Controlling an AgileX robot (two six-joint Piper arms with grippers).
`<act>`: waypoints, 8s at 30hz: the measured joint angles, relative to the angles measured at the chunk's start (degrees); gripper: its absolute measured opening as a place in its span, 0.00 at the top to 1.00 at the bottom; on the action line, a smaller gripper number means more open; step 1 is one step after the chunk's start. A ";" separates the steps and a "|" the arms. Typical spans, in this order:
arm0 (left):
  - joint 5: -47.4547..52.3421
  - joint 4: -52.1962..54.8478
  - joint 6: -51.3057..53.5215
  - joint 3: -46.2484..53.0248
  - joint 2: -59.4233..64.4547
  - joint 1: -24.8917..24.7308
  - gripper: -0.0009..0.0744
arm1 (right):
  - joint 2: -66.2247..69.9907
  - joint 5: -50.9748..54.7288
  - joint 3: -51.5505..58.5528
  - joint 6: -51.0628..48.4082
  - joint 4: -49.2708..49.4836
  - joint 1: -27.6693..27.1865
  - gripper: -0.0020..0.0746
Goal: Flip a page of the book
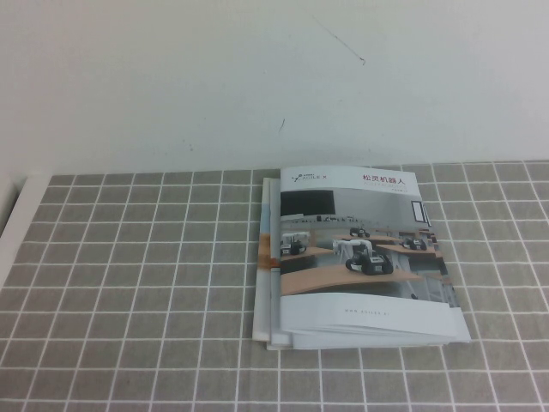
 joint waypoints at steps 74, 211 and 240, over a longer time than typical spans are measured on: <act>39.76 -36.12 39.91 -41.72 57.89 -0.10 0.99 | 84.58 36.18 -56.18 -23.84 -3.45 35.15 0.74; 15.17 -65.92 90.00 -41.72 86.28 -35.39 0.98 | 100.32 33.46 -57.87 48.05 -91.24 36.58 0.52; 0.42 -89.48 122.14 -44.80 85.22 -38.70 0.99 | 100.43 35.29 -58.22 52.95 -91.23 36.47 0.52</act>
